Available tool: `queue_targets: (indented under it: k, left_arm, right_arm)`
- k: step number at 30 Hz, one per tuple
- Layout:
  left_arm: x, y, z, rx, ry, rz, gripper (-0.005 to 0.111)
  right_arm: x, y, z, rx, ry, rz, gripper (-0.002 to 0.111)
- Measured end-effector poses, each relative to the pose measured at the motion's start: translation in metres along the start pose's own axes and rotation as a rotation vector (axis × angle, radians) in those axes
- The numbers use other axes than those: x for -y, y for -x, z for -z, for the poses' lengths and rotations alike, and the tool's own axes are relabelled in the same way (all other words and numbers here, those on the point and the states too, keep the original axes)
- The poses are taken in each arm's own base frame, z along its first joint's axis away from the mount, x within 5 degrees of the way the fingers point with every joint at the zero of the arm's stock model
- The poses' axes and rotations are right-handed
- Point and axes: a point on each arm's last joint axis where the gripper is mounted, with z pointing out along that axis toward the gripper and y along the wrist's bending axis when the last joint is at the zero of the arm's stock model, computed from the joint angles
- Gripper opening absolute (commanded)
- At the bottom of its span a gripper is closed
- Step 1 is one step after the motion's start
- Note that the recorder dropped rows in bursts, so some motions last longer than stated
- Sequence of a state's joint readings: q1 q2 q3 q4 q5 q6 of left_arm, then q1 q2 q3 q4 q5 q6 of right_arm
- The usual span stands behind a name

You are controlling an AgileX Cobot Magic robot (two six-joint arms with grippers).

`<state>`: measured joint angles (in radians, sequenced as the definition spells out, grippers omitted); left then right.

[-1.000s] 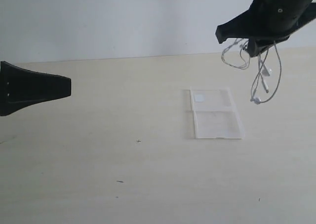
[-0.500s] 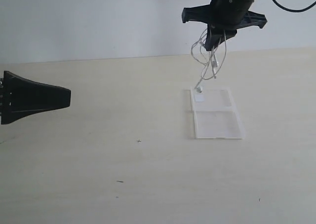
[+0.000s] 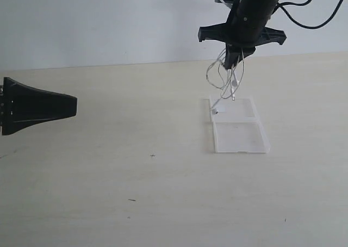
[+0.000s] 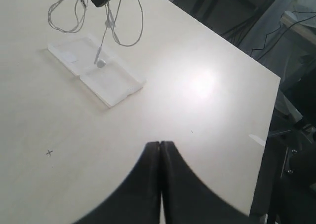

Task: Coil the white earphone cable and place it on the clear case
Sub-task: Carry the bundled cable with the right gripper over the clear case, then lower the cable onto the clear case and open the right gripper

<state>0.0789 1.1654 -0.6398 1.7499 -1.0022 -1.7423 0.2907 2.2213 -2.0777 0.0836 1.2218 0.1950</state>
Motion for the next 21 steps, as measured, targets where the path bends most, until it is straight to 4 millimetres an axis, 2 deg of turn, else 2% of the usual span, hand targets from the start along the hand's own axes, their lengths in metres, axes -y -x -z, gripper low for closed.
queue_targets:
  k: [11,21]
  left_arm:
    - [0.0,0.0,0.0,0.0,0.001,0.004,0.0]
    - [-0.004,-0.007,-0.001,-0.008,0.034,0.027,0.0]
  right_arm:
    - [0.018,-0.022,-0.032,-0.127,-0.109,0.01,0.0]
    - [0.025,-0.022,-0.034,-0.136,-0.114,-0.003,0.0]
